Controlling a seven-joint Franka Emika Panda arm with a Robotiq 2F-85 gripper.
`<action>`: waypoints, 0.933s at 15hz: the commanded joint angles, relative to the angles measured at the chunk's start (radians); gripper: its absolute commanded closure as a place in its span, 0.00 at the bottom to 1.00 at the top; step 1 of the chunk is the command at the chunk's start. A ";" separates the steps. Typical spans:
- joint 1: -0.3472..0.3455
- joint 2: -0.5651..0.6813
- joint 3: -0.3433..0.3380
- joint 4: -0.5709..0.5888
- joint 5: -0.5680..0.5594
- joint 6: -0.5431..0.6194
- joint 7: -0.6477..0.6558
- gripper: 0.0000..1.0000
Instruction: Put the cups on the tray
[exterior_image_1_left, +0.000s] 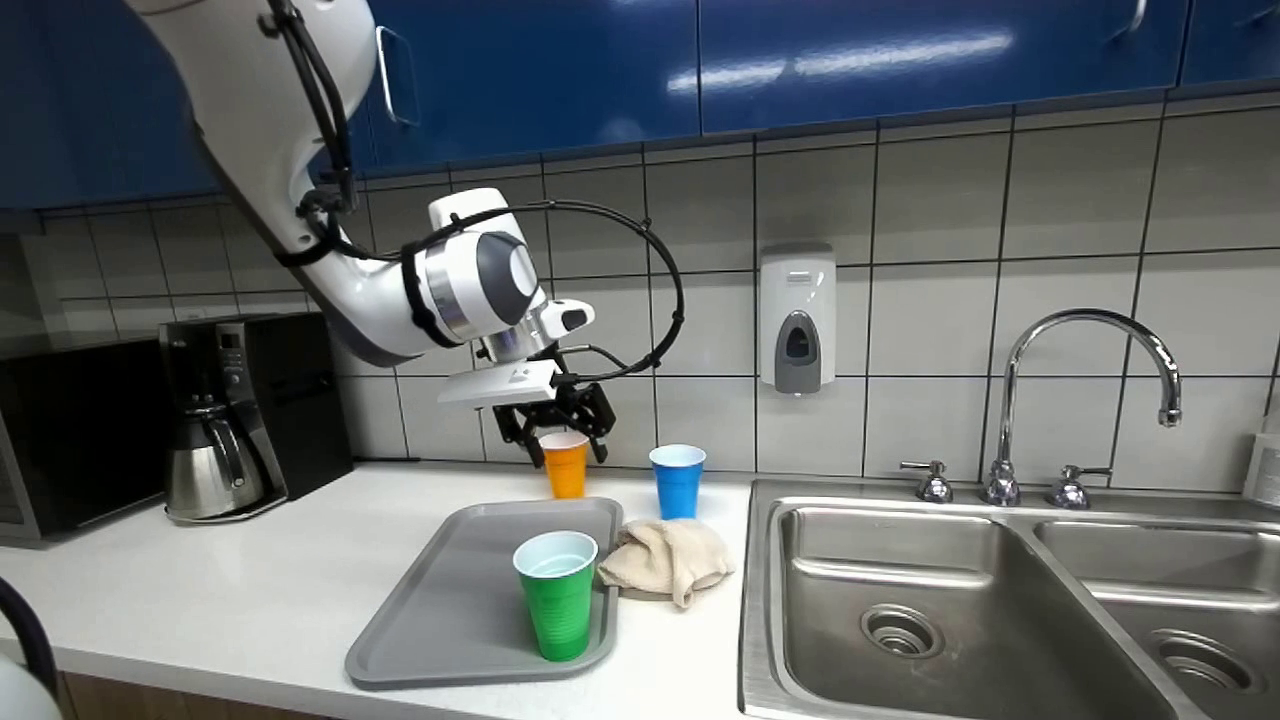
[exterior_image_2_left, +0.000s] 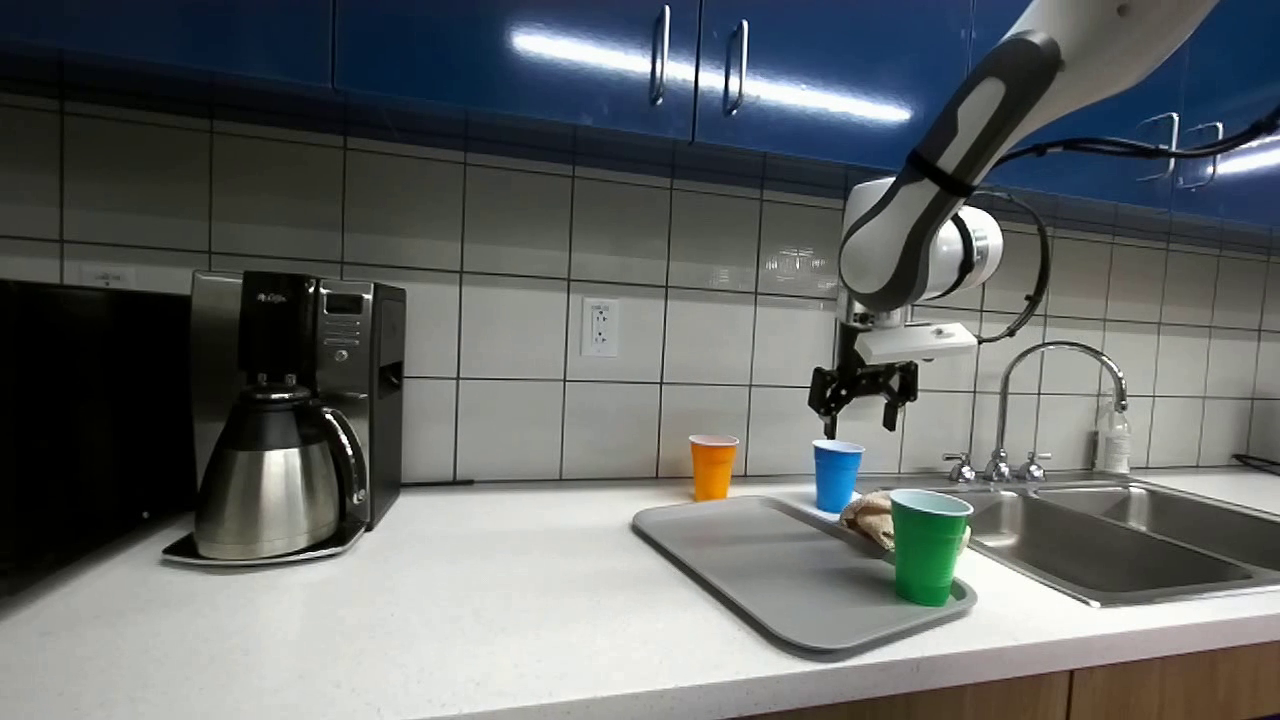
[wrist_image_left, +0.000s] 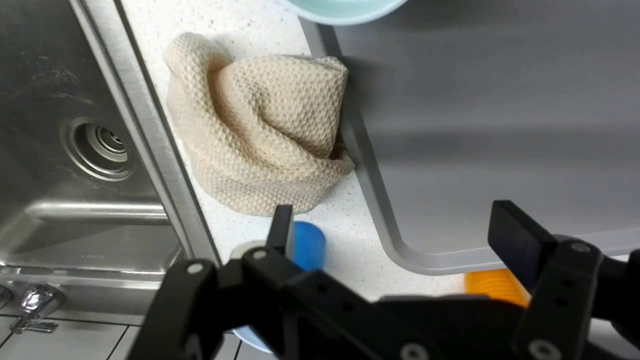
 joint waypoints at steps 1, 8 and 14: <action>0.000 0.094 -0.015 0.124 0.017 -0.040 0.009 0.00; 0.007 0.226 -0.048 0.288 0.094 -0.080 -0.018 0.00; 0.033 0.318 -0.062 0.418 0.111 -0.110 0.025 0.00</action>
